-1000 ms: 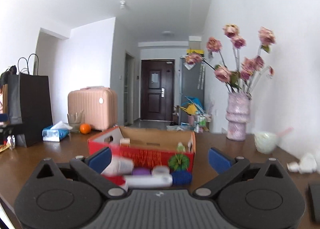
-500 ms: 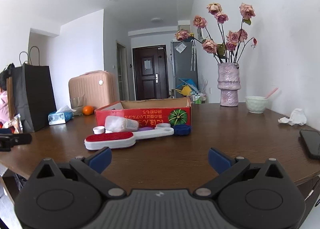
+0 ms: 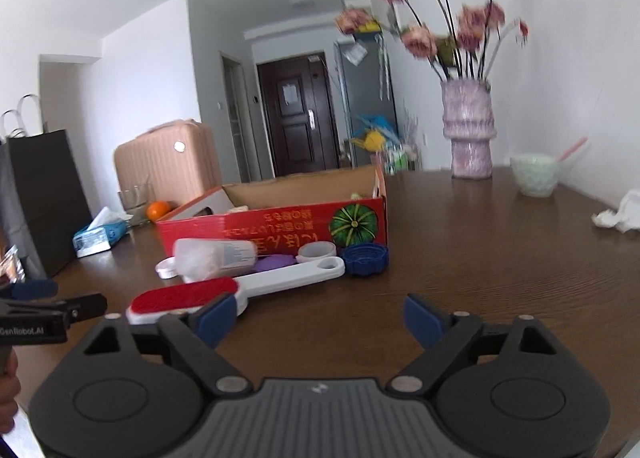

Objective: Organize rigid objects
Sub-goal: 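Withdraw both tools from the box back toward the lint brush, then grasp the lint brush's red head with the left tool while the right tool grips its white handle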

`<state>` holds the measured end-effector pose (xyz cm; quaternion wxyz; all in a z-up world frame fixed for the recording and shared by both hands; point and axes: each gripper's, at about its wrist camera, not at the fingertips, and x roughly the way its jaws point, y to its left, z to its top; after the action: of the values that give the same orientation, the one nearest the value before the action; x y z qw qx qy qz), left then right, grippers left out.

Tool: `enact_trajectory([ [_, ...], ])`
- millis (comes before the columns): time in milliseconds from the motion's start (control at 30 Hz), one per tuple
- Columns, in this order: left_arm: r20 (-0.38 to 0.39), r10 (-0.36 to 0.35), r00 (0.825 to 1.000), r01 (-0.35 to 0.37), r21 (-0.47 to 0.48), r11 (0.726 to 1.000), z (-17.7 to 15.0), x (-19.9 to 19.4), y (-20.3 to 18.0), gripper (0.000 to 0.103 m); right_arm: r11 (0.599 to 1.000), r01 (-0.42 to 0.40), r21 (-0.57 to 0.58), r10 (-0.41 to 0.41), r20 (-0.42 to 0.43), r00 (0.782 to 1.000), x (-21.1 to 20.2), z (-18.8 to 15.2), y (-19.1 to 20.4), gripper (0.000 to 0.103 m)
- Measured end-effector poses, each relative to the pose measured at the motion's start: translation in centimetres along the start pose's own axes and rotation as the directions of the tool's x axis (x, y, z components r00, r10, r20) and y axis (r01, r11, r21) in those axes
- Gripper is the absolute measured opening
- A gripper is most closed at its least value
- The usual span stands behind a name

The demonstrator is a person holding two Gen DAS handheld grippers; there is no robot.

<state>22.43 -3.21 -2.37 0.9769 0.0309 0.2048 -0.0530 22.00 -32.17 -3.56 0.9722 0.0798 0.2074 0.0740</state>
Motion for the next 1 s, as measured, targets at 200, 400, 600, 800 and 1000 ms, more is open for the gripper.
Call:
enact_trajectory([
  [200,-0.047,-0.017,0.999,0.016,-0.017,1.0,-0.1,4.2,0.1,0.076,1.0,-0.025,0.01,0.025,-0.061,0.998,6.9,2.6,-0.9,0.05],
  [400,-0.081,-0.068,0.994,0.059,-0.11,0.992,-0.1,5.7,1.1,0.062,0.987,-0.01,0.162,0.035,-0.151,0.988,12.1,2.9,-2.8,0.03],
  [600,-0.094,-0.099,0.991,0.083,-0.163,0.983,-0.1,6.0,1.7,0.06,0.973,0.018,0.23,0.016,-0.147,0.989,12.6,2.7,-3.9,0.026],
  [800,-0.07,-0.107,0.992,0.094,-0.177,0.98,-0.1,5.6,1.8,0.053,0.988,0.048,0.149,-0.02,-0.184,0.983,12.9,2.6,-2.5,0.022],
  [1000,-0.053,-0.071,0.996,0.066,-0.103,0.993,-0.6,3.4,0.4,0.036,0.989,0.015,0.15,0.015,-0.196,0.981,9.1,1.6,-2.0,0.013],
])
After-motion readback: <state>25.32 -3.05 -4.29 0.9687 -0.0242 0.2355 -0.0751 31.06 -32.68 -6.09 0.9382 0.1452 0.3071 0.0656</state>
